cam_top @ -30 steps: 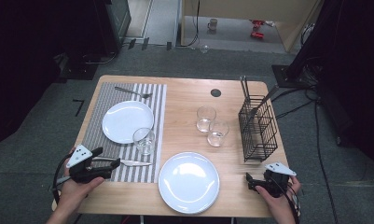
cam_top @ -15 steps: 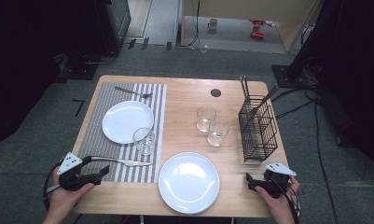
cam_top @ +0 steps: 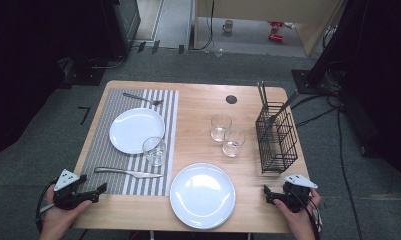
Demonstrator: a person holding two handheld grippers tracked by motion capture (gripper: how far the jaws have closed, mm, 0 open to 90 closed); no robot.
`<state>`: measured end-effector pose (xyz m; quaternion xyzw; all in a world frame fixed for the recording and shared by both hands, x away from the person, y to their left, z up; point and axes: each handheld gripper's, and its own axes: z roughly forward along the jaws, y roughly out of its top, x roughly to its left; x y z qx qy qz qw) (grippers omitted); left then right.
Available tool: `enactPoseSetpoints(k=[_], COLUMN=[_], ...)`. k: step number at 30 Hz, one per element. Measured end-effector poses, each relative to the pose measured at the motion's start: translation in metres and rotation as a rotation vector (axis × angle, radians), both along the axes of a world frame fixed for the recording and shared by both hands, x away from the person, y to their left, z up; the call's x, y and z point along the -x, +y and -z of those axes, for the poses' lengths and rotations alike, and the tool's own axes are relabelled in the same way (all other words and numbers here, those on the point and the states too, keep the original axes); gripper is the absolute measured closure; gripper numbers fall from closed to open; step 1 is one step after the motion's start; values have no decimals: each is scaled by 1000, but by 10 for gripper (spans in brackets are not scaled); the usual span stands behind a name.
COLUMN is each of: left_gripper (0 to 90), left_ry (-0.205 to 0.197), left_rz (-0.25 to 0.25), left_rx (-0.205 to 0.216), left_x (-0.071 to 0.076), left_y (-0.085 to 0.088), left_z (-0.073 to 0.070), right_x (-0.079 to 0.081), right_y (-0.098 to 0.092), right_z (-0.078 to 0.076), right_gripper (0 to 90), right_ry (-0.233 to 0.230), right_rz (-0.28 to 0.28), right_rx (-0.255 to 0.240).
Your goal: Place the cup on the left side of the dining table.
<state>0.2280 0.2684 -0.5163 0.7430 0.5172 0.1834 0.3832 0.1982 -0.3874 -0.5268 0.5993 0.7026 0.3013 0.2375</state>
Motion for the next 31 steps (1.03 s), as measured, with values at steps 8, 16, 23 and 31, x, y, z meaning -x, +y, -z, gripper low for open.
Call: enactPoseSetpoints(k=[8, 16, 23, 31], left_gripper=[137, 135, 139, 140], left_ry=[-3, -6, -7, -7], left_rz=[-22, -30, -32, -33], left_rx=[-85, -135, -129, -128], left_x=[0, 1, 1, 1], left_y=[-5, -10, -10, -10], left_z=[1, 2, 2, 2], right_x=[0, 0, 0, 0], right_y=[0, 0, 0, 0], right_z=[0, 0, 0, 0], right_gripper=[0, 0, 0, 0], right_ry=[0, 0, -1, 0], right_rz=[7, 13, 13, 13], right_rx=[0, 0, 0, -1])
